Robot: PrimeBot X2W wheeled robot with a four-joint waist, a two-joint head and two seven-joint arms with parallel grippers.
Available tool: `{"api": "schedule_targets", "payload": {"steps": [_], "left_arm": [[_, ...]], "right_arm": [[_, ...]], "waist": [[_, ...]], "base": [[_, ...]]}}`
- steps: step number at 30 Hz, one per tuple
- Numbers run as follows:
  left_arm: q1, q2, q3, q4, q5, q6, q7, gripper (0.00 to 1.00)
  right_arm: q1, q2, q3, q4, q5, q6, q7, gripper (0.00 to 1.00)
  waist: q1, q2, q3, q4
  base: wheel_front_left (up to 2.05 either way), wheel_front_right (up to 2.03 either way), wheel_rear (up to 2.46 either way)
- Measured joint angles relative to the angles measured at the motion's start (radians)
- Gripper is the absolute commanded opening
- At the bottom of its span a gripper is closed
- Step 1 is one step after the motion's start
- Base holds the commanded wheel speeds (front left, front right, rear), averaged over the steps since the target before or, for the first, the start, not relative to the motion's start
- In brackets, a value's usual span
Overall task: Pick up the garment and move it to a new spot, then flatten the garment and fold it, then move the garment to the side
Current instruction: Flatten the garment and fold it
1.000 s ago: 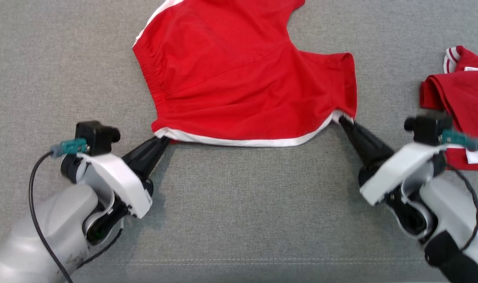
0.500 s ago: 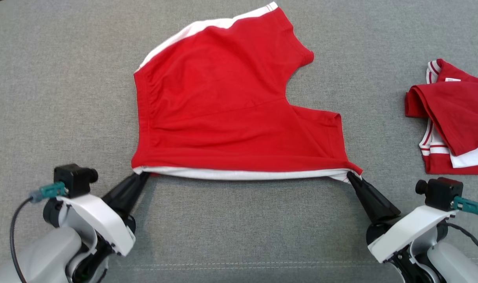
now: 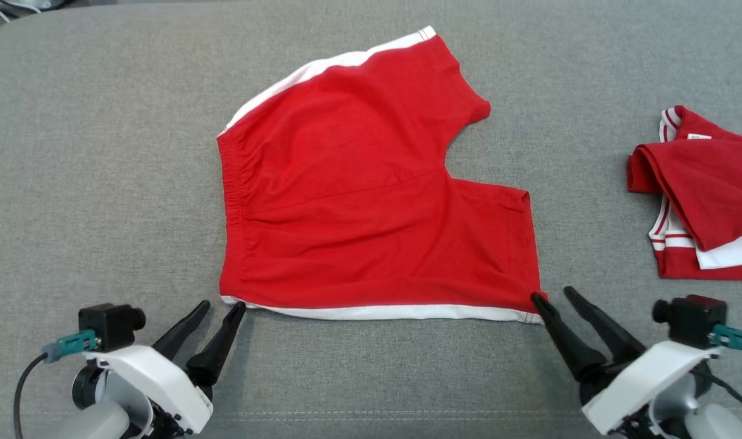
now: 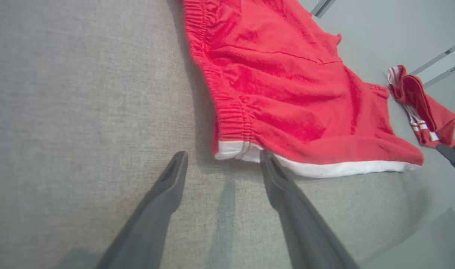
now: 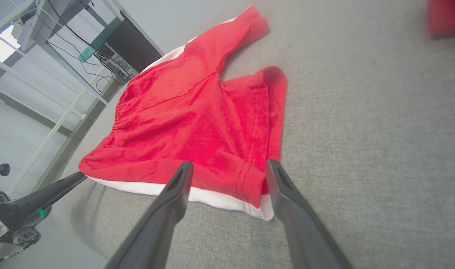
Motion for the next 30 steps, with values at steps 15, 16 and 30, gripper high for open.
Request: {"api": "schedule_targets", "payload": {"steps": [15,16,30], "left_arm": [[0.165,-0.119,0.624,-0.297,0.440,0.232,-0.012,1.00],[0.164,-0.134,0.646,-0.301,0.472,0.241,-0.013,1.00],[0.316,-0.331,0.887,-0.175,0.812,0.137,-0.016,1.00]], "right_arm": [[0.005,0.057,-0.335,-0.125,-0.388,0.000,-0.065,1.00],[-0.012,0.061,-0.337,-0.124,-0.424,0.000,-0.083,1.00],[0.017,0.148,-0.374,0.060,-0.624,0.000,-0.245,1.00]], "waist": [[0.0000,0.0000,-0.114,0.043],[0.0000,0.0000,-0.120,0.043],[0.0000,0.0000,-0.205,0.036]], "base": [[0.00,0.00,0.00],[0.00,0.00,0.00],[0.00,0.00,0.00]]}}
